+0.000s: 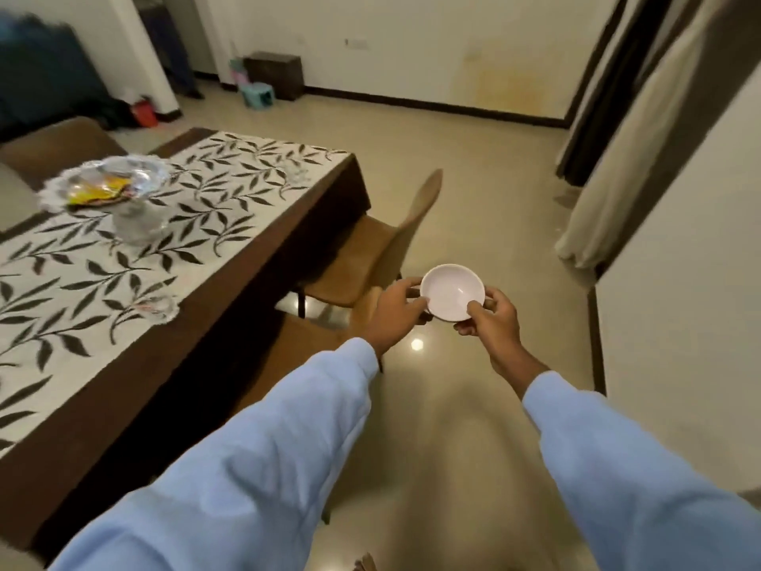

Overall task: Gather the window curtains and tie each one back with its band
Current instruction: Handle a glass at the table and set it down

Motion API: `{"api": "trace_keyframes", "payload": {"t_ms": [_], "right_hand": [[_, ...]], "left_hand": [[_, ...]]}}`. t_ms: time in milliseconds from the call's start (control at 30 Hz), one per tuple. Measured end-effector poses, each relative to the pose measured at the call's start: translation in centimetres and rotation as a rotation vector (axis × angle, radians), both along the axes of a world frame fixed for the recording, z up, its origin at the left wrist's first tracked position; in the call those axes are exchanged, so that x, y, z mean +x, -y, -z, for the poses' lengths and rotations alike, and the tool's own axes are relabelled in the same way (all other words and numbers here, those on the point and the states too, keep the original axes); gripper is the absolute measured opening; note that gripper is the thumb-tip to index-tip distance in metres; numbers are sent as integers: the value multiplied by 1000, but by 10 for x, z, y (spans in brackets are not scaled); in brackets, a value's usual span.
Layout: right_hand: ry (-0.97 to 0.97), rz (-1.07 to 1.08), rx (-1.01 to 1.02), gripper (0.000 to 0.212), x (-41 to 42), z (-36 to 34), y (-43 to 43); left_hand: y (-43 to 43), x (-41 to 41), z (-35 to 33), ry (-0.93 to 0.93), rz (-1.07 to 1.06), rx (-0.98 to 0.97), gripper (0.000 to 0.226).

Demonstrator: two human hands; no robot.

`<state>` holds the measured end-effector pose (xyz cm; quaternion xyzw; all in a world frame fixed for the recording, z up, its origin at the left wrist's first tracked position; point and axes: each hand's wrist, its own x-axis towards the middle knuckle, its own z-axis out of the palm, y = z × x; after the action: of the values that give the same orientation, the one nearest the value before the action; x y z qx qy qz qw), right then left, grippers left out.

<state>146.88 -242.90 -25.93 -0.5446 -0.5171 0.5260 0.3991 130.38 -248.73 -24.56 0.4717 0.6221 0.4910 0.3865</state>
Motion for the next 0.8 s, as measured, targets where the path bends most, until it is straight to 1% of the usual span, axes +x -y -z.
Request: {"api": "trace_keyframes", "payload": {"t_ms": [133, 267, 400, 567, 800], "right_hand": [[-19, -73, 45, 30, -62, -19, -22], [-24, -168, 39, 36, -116, -26, -44], [17, -280, 37, 39, -164, -25, -67], [56, -415, 1, 42, -217, -11, -100], [90, -655, -45, 43, -277, 3, -144]], "left_hand": [[-8, -54, -15, 11, -74, 74, 35], [-10, -94, -22, 61, -191, 140, 35], [-19, -130, -14, 59, -317, 110, 40], [-35, -169, 5, 116, -414, 49, 48], [-62, -203, 19, 176, -625, -2, 47]]}}
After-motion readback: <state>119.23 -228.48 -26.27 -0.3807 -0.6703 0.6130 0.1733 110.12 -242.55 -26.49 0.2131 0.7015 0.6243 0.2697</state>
